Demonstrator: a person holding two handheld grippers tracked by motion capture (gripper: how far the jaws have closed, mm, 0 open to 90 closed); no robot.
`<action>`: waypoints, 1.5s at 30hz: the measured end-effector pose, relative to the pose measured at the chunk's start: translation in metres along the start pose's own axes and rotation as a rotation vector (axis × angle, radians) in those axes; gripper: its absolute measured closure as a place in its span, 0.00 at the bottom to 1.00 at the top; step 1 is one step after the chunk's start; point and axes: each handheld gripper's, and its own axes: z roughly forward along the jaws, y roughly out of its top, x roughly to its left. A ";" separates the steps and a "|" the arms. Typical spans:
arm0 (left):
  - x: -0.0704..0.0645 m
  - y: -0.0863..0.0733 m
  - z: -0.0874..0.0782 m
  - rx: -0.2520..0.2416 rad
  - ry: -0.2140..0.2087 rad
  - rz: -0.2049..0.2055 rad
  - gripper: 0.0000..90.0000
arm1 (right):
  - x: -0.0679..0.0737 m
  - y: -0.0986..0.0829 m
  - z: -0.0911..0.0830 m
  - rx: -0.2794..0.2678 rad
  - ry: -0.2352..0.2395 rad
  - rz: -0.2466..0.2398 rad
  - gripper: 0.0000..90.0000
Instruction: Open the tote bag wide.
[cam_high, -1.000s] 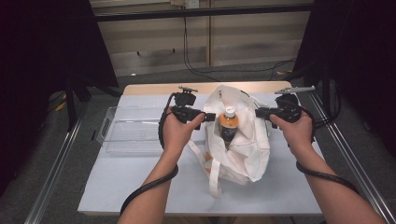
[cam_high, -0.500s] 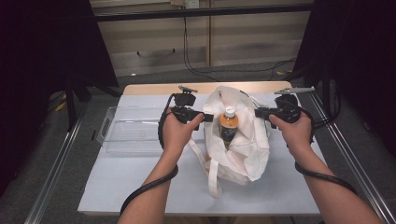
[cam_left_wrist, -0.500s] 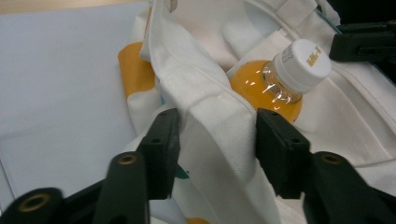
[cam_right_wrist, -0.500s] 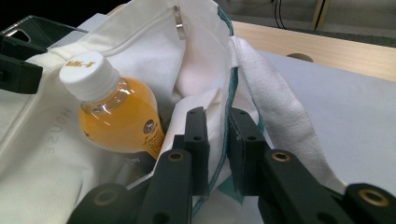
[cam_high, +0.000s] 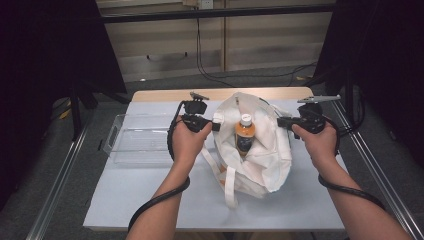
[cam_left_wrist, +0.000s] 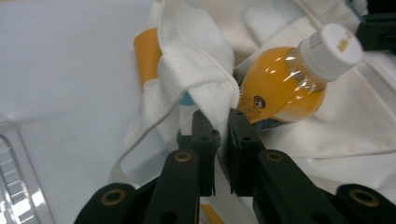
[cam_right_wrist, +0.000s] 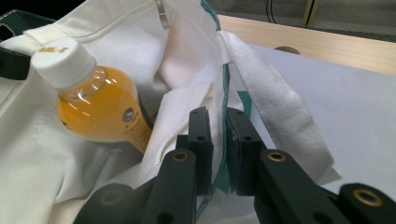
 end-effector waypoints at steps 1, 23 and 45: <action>0.002 -0.001 0.000 0.004 0.000 -0.003 0.93 | -0.001 -0.001 0.000 0.000 -0.002 0.003 0.91; 0.026 -0.021 0.010 0.046 0.057 -0.040 0.96 | -0.019 -0.021 0.003 0.023 -0.025 0.044 0.92; 0.027 -0.021 0.011 0.033 0.034 -0.022 0.96 | -0.021 -0.018 0.006 -0.005 -0.052 0.053 0.72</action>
